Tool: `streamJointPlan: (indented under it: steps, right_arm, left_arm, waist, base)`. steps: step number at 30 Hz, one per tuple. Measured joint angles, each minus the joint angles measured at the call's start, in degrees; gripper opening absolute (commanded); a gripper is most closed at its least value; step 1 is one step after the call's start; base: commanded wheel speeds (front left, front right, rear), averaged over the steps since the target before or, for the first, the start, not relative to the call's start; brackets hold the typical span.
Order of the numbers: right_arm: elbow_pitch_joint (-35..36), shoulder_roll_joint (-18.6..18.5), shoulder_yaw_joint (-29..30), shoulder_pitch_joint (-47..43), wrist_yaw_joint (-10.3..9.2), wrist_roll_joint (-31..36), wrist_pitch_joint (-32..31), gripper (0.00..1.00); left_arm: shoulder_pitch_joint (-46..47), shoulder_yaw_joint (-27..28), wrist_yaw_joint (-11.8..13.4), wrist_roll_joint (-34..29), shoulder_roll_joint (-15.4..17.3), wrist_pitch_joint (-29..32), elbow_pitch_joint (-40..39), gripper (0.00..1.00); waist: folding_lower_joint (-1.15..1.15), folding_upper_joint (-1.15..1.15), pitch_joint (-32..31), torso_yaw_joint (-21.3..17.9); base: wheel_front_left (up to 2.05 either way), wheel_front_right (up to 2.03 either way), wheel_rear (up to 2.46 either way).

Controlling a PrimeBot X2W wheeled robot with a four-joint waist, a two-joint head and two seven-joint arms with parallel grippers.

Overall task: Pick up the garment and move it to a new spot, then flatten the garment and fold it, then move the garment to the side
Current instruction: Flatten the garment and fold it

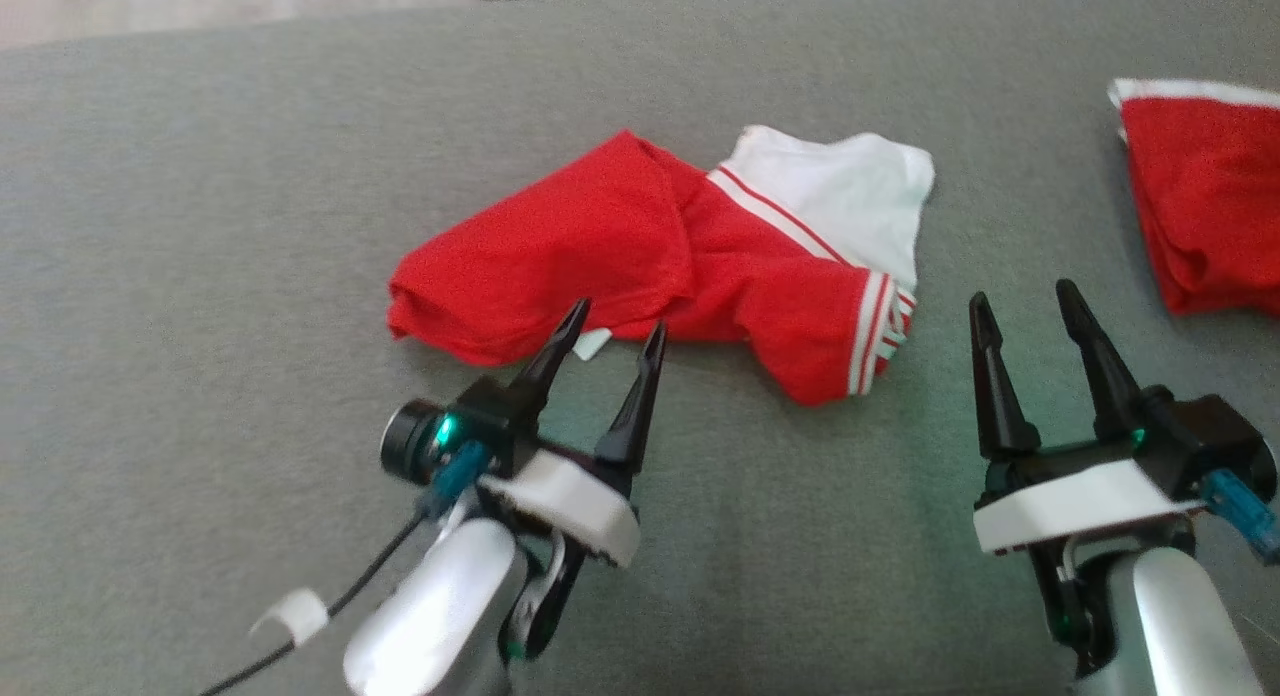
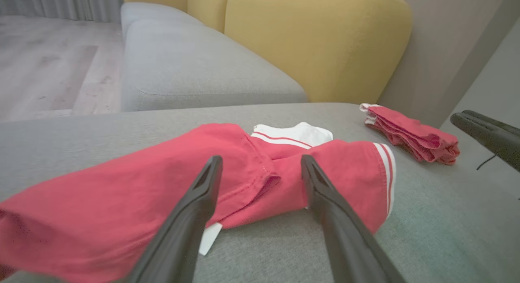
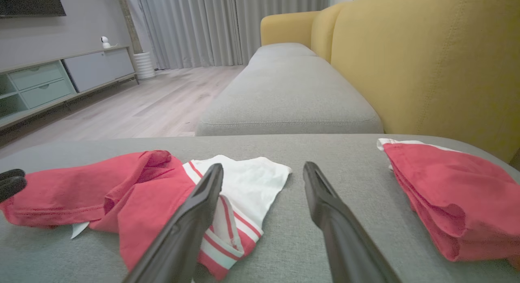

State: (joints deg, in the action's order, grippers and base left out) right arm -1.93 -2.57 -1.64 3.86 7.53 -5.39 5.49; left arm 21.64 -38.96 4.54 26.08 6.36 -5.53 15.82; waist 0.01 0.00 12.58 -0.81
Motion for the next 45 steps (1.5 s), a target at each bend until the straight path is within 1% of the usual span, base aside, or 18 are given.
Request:
streamJointPlan:
  steps: [3, 13, 14, 15, 16, 17, 18, 19, 20, 22, 23, 30, 33, 35, 36, 39, 42, 45]
  right_arm:
    - [-0.48, -0.01, -0.25, 0.96, 0.00, -0.01, 0.07, 1.00]
    - [-1.27, -0.02, -0.29, 2.97, 0.00, -0.09, 1.24, 1.00]
    - [-1.53, -0.02, -0.27, 2.97, 0.00, -0.09, 1.26, 1.00]
    - [-1.69, -0.02, -0.23, 2.97, 0.00, -0.09, 1.31, 1.00]
    - [-1.74, -0.02, -0.19, 2.97, 0.00, -0.09, 1.46, 1.00]
    - [-1.80, -0.02, -0.15, 2.98, 0.00, -0.09, 1.74, 1.00]
    - [-1.88, -0.02, -0.11, 2.98, 0.00, -0.09, 1.78, 1.00]
    - [-1.90, -0.02, -0.04, 2.98, 0.00, -0.09, 1.82, 1.00]
    - [-1.94, -0.02, 0.09, 2.97, 0.00, -0.09, 1.82, 1.00]
    - [-2.18, -0.02, 0.34, 2.97, 0.00, -0.09, 1.83, 1.00]
    - [-2.29, -0.02, 0.34, 2.97, 0.00, -0.09, 1.83, 1.00]
    - [-2.41, -0.01, 0.21, 2.91, 0.00, -0.10, 1.83, 1.00]
    - [-2.37, -0.01, -0.01, 2.91, 0.00, -0.10, 1.83, 1.00]
    - [-2.26, -0.01, -0.42, 2.92, 0.00, -0.18, 1.83, 1.00]
    - [-2.16, -0.01, -0.75, 2.92, 0.00, -0.18, 1.83, 1.00]
    - [-2.15, -0.02, -1.66, 2.99, 0.00, -0.70, 1.98, 1.00]
    - [-2.25, -0.02, -2.19, 3.45, 0.00, -1.24, 2.55, 1.00]
    - [-2.44, -0.02, -2.90, 4.89, 0.00, -1.75, 3.10, 1.00]
  left_arm:
    - [3.51, -0.12, -0.60, 0.29, -1.34, 0.18, 4.55, 1.00]
    - [9.90, 0.09, -1.57, 1.97, -2.56, -0.70, 15.53, 1.00]
    - [10.31, 0.10, -1.59, 2.19, -2.69, -1.01, 16.17, 0.97]
    - [10.67, 0.10, -1.59, 2.33, -2.88, -1.23, 16.89, 0.67]
    - [10.99, 0.10, -1.59, 2.63, -3.03, -1.72, 17.57, 0.52]
    - [11.13, 0.18, -1.58, 2.93, -3.11, -2.29, 17.93, 0.47]
    - [11.20, 0.22, -1.58, 3.27, -3.18, -2.91, 18.33, 0.34]
    - [11.23, 0.26, -1.56, 3.53, -3.19, -3.50, 18.70, 0.34]
    - [11.23, 0.33, -1.54, 3.71, -3.20, -3.98, 19.04, 0.29]
    - [11.23, 0.45, -1.52, 4.19, -3.23, -4.91, 19.47, 0.02]
    - [11.24, 0.43, -1.52, 4.26, -3.24, -5.22, 19.73, 0.00]
    - [11.92, 1.89, -1.19, 4.25, -2.68, -6.95, 20.23, 0.00]
    - [15.39, 2.22, -1.31, 3.39, 1.02, -6.16, 19.04, 0.00]
    - [19.48, 2.91, -1.57, 1.87, 5.64, -4.24, 18.47, 0.00]
    - [24.14, 4.52, -2.26, 1.46, 10.43, -1.78, 17.72, 0.00]
    - [30.93, 5.68, -4.03, 0.07, 16.59, 2.86, 17.42, 0.00]
    - [35.12, 5.91, -5.76, -0.52, 20.49, 6.27, 17.89, 0.00]
    - [37.04, 6.19, -6.48, -0.90, 22.75, 7.89, 19.35, 0.00]
  waist:
    - [0.00, 0.00, 1.66, -1.94]
    - [0.00, 0.00, 5.52, -6.76]
    - [0.00, 0.00, 5.77, -7.04]
    - [0.00, 0.00, 5.96, -7.26]
    - [0.00, 0.00, 6.07, -7.42]
    - [0.00, 0.00, 6.08, -7.50]
    - [0.00, 0.00, 6.01, -7.51]
    - [-0.01, 0.00, 5.90, -7.48]
    - [-0.01, 0.00, 5.75, -7.42]
    - [-0.01, 0.00, 5.37, -7.19]
    - [-0.01, 0.00, 5.14, -7.05]
    - [-0.02, 0.00, 3.49, -5.91]
    - [-0.02, 0.00, 3.48, -5.79]
    - [-0.01, 0.00, 3.78, -6.15]
    - [-0.02, 0.00, 4.25, -6.71]
    - [-0.01, 0.00, 5.26, -7.95]
    - [-0.01, 0.00, 6.51, -9.39]
    - [-0.01, 0.00, 7.97, -10.88]
  base:
    - [0.00, 0.00, 0.00]
    - [0.00, 0.00, 0.00]
    - [0.00, 0.00, 0.00]
    - [0.00, 0.00, 0.00]
    - [0.00, 0.00, 0.00]
    - [0.00, 0.00, 0.00]
    - [0.00, 0.00, 0.00]
    - [0.00, 0.00, 0.00]
    - [0.00, 0.00, 0.00]
    - [0.00, 0.00, 0.00]
    - [0.00, 0.00, 0.00]
    - [0.00, 0.00, 0.00]
    - [0.00, 0.00, 0.00]
    - [0.00, 0.00, 0.00]
    - [0.00, 0.00, 0.00]
    - [0.00, 0.00, 0.00]
    - [0.00, 0.00, 0.00]
    - [0.00, 0.00, 0.00]
